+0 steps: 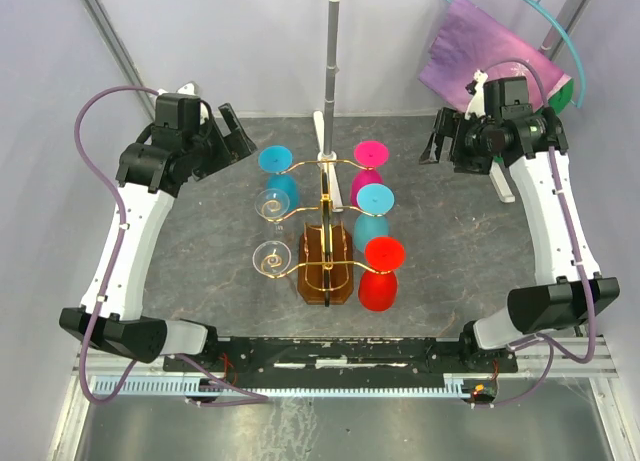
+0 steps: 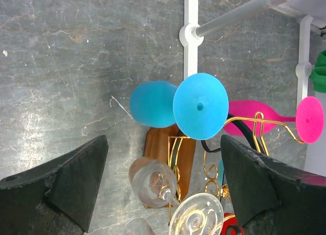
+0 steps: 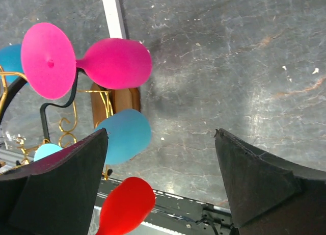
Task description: Take the wine glass off the wine glass rack
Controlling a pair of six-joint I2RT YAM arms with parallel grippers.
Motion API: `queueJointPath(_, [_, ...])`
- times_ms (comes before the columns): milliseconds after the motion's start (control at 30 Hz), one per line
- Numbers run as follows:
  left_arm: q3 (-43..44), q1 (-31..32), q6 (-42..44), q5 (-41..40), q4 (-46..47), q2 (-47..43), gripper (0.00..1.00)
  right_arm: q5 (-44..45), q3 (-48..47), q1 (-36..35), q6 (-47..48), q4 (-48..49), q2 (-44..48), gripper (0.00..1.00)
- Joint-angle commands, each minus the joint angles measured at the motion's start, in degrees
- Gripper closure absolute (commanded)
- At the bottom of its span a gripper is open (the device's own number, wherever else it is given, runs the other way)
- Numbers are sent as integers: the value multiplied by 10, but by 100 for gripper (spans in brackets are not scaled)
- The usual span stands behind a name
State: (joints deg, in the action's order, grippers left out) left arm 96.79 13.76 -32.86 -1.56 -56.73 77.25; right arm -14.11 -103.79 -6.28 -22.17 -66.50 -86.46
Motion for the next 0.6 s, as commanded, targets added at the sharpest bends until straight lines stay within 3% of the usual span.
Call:
queueJointPath(0, [21, 1, 28, -7, 0, -8, 2, 29, 20, -6, 20, 7, 55, 5])
queueJointPath(100, [23, 1, 31, -10, 0, -11, 1, 32, 41, -7, 26, 23, 83, 0])
queueJointPath(400, [31, 1, 36, 10, -12, -1, 1, -18, 50, -8, 50, -2, 81, 0])
queueJointPath(567, [29, 1, 32, 14, -12, -3, 1, -70, 67, -8, 14, 56, 81, 3])
